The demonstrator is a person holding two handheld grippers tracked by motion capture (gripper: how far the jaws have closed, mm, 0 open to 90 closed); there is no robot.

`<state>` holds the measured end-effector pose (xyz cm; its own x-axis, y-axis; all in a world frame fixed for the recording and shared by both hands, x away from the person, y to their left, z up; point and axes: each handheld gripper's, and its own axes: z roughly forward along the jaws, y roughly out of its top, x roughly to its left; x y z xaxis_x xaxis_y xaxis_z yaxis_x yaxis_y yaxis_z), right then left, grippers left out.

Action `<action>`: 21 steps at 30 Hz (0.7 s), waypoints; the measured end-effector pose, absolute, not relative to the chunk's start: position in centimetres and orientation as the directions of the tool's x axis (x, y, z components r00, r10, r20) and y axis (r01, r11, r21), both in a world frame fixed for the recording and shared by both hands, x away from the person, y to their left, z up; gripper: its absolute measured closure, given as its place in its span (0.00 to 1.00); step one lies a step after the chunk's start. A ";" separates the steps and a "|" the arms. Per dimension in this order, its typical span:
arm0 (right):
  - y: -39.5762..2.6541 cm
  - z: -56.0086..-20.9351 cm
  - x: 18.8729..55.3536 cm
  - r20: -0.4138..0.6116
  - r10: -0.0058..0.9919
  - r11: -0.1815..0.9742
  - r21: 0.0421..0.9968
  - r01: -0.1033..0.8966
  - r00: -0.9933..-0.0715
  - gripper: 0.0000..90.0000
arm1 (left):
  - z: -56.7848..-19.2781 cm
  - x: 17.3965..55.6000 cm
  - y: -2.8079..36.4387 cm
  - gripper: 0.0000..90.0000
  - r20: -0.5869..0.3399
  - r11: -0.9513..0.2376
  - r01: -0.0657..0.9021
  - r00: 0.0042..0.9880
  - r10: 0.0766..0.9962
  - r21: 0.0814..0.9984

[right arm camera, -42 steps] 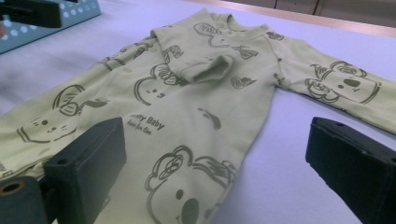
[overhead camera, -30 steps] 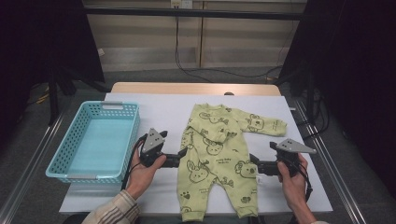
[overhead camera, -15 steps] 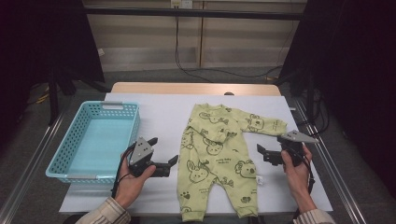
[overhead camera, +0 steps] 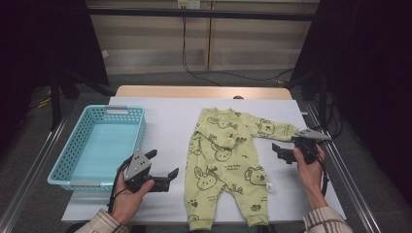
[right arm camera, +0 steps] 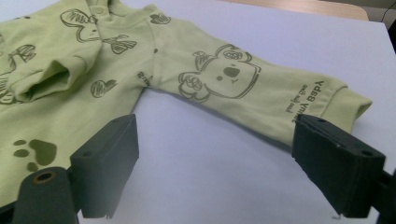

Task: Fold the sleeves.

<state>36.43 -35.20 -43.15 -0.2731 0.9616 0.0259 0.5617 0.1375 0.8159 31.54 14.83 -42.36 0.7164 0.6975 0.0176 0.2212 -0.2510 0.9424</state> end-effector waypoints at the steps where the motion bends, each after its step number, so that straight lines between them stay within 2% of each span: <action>1: -35.4 -43.2 36.7 0.022 0.962 0.141 0.816 0.561 -0.273 0.17 | -42.3 31.4 15.0 0.04 0.039 -0.261 0.206 0.712 0.701 0.943; 4: -35.7 -43.5 37.2 0.011 0.967 0.141 0.809 0.571 -0.254 0.18 | -42.3 31.2 15.3 0.04 0.002 -0.225 0.226 0.702 0.712 0.948; 10: -36.4 -43.7 38.3 -0.021 0.977 0.146 0.791 0.594 -0.213 0.19 | -42.4 31.3 15.8 0.04 0.001 -0.229 0.237 0.693 0.721 0.944; 15: -37.3 -43.8 39.5 -0.057 0.985 0.147 0.781 0.608 -0.166 0.27 | -42.5 31.4 16.0 0.04 0.020 -0.245 0.230 0.690 0.724 0.942; 21: -38.3 -44.1 41.0 -0.091 0.989 0.144 0.771 0.620 -0.117 0.41 | -42.6 31.7 16.0 0.04 -0.016 -0.226 0.257 0.692 0.722 0.939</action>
<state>40.98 -38.34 -44.09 -0.1174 0.9889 -0.0909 0.6204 0.1445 0.7709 31.70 16.00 -42.58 0.6920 0.7217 -0.0158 0.2573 -0.2262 0.9395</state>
